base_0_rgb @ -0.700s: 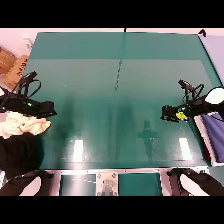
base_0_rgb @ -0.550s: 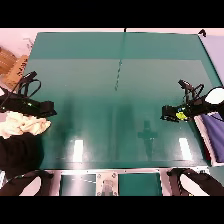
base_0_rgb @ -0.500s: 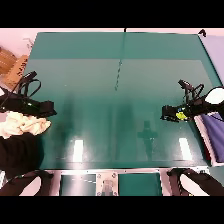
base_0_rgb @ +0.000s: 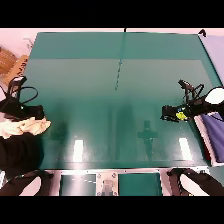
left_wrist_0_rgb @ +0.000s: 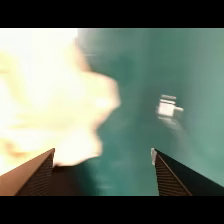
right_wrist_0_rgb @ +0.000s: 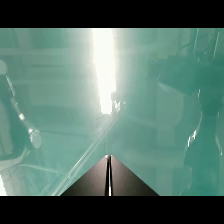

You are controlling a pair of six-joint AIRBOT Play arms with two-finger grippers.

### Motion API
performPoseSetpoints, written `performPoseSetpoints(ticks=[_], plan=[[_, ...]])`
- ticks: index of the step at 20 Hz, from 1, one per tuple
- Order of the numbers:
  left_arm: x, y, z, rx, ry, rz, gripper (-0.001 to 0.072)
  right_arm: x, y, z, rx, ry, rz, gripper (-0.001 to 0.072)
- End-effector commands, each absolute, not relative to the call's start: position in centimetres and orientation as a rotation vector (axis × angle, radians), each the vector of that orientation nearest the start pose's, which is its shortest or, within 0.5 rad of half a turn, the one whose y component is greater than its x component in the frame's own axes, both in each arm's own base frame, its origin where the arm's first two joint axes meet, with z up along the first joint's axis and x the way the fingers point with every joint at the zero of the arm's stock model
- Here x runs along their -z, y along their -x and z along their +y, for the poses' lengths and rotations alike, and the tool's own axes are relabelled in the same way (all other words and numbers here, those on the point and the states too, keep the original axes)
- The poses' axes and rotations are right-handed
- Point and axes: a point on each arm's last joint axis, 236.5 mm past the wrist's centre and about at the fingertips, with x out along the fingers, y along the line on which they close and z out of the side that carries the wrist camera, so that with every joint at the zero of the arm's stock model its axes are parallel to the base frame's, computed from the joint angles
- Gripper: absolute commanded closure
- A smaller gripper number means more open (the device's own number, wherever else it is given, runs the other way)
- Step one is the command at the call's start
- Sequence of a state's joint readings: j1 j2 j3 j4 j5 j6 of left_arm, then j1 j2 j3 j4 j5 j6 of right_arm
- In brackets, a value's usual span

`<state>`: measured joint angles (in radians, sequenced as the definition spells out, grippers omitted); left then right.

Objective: Fold the shirts.

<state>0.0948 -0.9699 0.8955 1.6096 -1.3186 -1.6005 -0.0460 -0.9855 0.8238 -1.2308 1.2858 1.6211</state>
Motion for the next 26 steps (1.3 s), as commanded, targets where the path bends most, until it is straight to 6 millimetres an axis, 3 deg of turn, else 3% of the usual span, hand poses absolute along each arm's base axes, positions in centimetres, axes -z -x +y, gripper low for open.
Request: performPoseSetpoints(ticks=[1,4,8,9,10,11,13,16,18,20,22,23,26], plan=[[-0.6,-27.6,8.6,-0.302,-0.094,1.34,-0.0001,0.4,-26.7,6.4,-0.125,-0.388,1.43,0.0695],[2.7,-28.2,8.3,-0.266,-0.12,1.293,-0.0001,0.4,-26.7,6.4,-0.125,-0.388,1.43,0.0695],[7.8,-24.0,9.5,-0.263,-0.229,1.403,0.0002,0.4,-26.7,6.4,-0.126,-0.389,1.43,0.0695],[8.4,-23.7,9.6,-0.259,-0.25,1.406,0.0061,0.4,-26.7,6.4,-0.125,-0.388,1.43,0.0695],[8.6,-23.7,9.6,-0.253,-0.254,1.4,0.0415,0.4,-26.7,6.4,-0.126,-0.389,1.43,0.0695],[8.5,-23.9,9.6,-0.247,-0.261,1.398,0.0675,0.4,-26.7,6.4,-0.125,-0.388,1.43,0.0695],[7.9,-24.3,9.6,-0.254,-0.248,1.392,0.0684,0.4,-26.7,6.4,-0.125,-0.388,1.43,0.0695],[4.4,-26.7,7.8,-0.235,-0.129,1.349,0.0685,0.4,-26.7,6.4,-0.125,-0.388,1.43,0.0695],[0.5,-29.6,2.8,-0.036,-0.004,1.281,0.0685,0.4,-26.7,6.4,-0.125,-0.388,1.43,0.0695],[-4.9,-32.0,-2.9,0.162,0.175,1.176,0.0685,0.4,-26.7,6.4,-0.125,-0.388,1.43,0.0695],[-10.1,-33.2,-7.7,0.33,0.288,1.08,0.0685,0.4,-26.7,6.4,-0.126,-0.389,1.43,0.0695],[-11.9,-33.4,-9.8,0.398,0.28,1.047,0.0686,0.4,-26.7,6.4,-0.125,-0.388,1.43,0.0695],[-14.6,-32.9,-17.0,0.564,0.216,0.96,0.0685,0.4,-26.7,6.4,-0.125,-0.388,1.43,0.0695]])
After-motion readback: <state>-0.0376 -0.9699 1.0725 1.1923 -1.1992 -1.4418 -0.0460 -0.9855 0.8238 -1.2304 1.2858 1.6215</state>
